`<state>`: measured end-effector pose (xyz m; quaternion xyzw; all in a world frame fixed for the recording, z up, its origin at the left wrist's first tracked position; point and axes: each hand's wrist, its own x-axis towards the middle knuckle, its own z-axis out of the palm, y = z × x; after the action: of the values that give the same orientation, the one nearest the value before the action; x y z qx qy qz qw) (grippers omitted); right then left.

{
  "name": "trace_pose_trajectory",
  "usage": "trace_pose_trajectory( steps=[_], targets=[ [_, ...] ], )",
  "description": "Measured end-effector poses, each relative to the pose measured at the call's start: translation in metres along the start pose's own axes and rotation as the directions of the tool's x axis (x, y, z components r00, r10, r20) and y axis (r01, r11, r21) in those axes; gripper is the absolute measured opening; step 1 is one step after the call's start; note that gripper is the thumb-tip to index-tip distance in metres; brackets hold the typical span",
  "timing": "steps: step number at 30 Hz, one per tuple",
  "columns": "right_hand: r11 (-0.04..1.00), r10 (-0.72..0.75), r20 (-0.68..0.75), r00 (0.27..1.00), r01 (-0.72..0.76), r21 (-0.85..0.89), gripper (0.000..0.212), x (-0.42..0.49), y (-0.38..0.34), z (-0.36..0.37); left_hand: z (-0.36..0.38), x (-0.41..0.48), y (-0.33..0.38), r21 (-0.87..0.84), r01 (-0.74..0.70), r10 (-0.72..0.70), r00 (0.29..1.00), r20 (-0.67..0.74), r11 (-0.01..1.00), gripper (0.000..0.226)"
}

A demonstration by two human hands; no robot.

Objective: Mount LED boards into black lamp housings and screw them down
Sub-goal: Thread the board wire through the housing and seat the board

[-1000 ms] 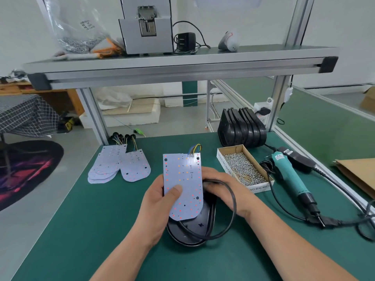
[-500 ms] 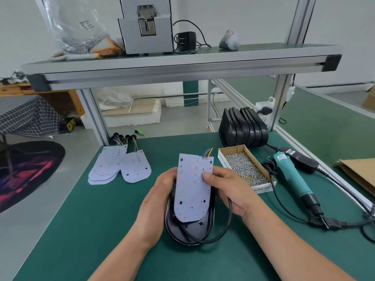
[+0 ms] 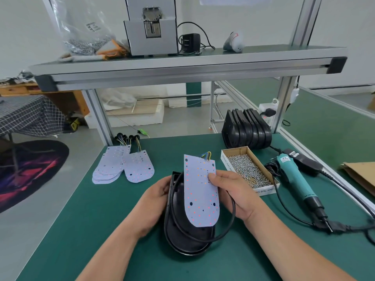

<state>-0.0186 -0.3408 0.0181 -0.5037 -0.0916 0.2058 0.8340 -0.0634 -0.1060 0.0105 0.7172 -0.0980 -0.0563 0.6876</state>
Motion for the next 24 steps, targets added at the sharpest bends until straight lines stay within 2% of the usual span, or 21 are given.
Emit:
trace_pose_trajectory(
  steps=[4,7,11,15,16,18,20,21,22,23,24],
  targets=[
    [0.999,0.005,0.010,1.000,-0.005,-0.037,0.036,-0.004,0.000,0.000,-0.003,-0.002,-0.002,0.234,-0.028,0.051,0.995,-0.090,0.972,0.038],
    [1.000,-0.011,0.001,1.000,0.011,-0.023,0.034,-0.006,-0.001,-0.001,-0.001,-0.002,-0.004,0.390,0.013,0.041,0.991,-0.131,0.921,0.038],
    [1.000,-0.028,-0.015,0.999,0.028,0.009,0.026,-0.005,0.000,0.000,0.003,-0.003,-0.007,0.515,0.096,-0.013,0.987,-0.162,0.852,0.019],
    [0.996,-0.069,-0.127,0.990,0.075,0.044,0.022,0.001,-0.003,-0.003,0.003,-0.001,-0.004,0.698,0.066,0.101,0.976,-0.195,0.713,0.019],
    [0.993,-0.087,-0.158,0.984,0.098,0.061,0.022,0.003,-0.005,-0.004,0.002,-0.002,-0.004,0.723,0.083,0.112,0.969,-0.218,0.686,0.020],
    [0.981,-0.124,-0.232,0.965,0.154,0.116,0.022,0.004,-0.011,-0.010,-0.004,-0.002,-0.004,0.726,0.208,0.075,0.939,-0.336,0.656,0.023],
    [0.960,-0.146,-0.288,0.946,0.206,0.189,0.026,0.004,-0.017,-0.019,-0.014,-0.003,-0.003,0.606,0.341,-0.002,0.872,-0.489,0.719,0.021],
    [0.952,-0.154,-0.306,0.940,0.224,0.209,0.034,0.003,-0.020,-0.022,-0.019,-0.003,-0.001,0.453,0.377,-0.066,0.822,-0.566,0.808,0.019],
    [0.949,-0.155,-0.317,0.936,0.231,0.216,0.040,0.003,-0.021,-0.025,-0.023,-0.001,0.001,0.219,0.354,-0.155,0.776,-0.612,0.909,0.018],
    [0.950,-0.148,-0.324,0.934,0.225,0.214,0.041,0.004,-0.020,-0.026,-0.026,0.001,0.001,-0.059,0.270,-0.250,0.759,-0.602,0.961,0.017],
    [0.957,-0.136,-0.329,0.935,0.210,0.201,0.038,0.005,-0.018,-0.026,-0.027,0.001,0.000,-0.298,0.145,-0.292,0.790,-0.540,0.943,0.018]
  ],
)
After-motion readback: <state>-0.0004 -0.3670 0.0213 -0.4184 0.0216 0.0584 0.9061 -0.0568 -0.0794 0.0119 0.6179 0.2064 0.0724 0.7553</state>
